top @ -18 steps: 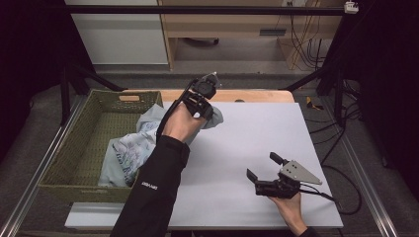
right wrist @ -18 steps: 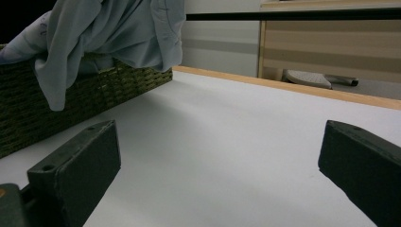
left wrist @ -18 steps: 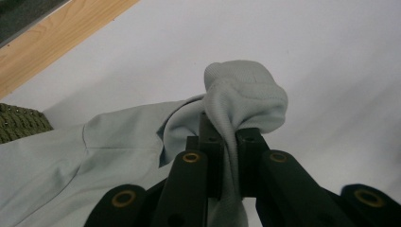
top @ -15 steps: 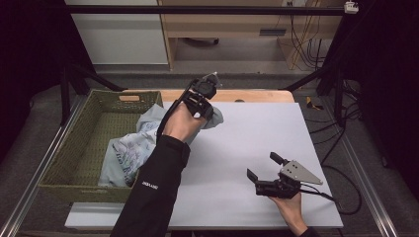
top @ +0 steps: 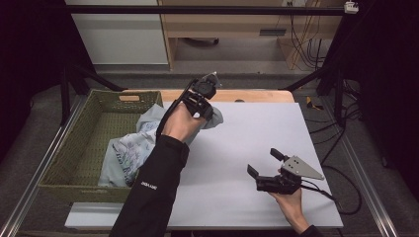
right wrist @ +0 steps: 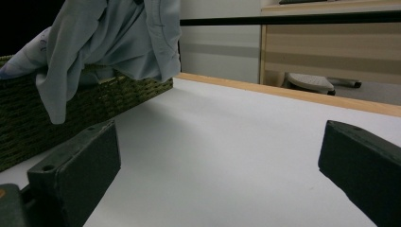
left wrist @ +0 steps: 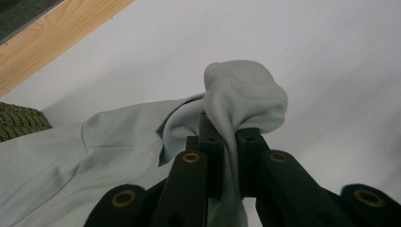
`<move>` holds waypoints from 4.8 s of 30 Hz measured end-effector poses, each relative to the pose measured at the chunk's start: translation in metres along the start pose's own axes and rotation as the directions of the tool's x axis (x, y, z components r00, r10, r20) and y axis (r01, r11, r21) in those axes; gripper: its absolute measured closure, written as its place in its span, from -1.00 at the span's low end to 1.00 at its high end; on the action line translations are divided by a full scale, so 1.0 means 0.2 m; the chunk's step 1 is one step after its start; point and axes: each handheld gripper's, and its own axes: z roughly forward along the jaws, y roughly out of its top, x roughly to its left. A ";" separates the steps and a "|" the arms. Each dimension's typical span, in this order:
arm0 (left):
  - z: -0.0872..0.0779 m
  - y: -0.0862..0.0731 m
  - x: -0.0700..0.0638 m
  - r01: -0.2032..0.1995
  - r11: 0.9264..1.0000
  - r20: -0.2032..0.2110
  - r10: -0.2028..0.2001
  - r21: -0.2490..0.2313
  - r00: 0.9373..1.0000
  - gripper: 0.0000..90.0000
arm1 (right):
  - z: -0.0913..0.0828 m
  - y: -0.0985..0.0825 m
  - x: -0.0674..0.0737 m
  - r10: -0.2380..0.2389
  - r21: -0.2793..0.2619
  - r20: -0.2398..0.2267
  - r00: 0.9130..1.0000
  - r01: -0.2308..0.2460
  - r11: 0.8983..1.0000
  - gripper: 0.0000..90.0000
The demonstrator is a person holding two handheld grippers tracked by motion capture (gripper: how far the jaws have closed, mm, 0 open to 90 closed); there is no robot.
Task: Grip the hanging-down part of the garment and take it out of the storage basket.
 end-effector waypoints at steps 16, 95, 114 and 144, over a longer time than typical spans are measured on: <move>-0.01 0.01 0.01 0.005 1.000 0.003 -0.005 0.004 1.000 0.85 | 0.14 0.10 0.10 0.017 -0.016 -0.050 0.999 -0.018 1.000 -0.99; -0.14 -0.01 0.01 -0.014 1.000 -0.021 0.014 -0.011 1.000 0.85 | 1.01 0.17 0.42 -0.071 -0.009 -0.115 0.991 0.070 0.998 -0.16; -0.16 -0.02 0.03 0.000 0.999 -0.017 -0.001 -0.033 1.000 0.85 | 0.94 0.21 0.44 -0.050 -0.019 -0.143 0.988 0.048 0.999 0.88; -0.20 -0.03 0.05 0.004 0.998 -0.015 -0.005 -0.062 1.000 0.85 | 0.50 0.32 0.19 -0.051 -0.044 -0.172 0.984 0.044 0.998 0.89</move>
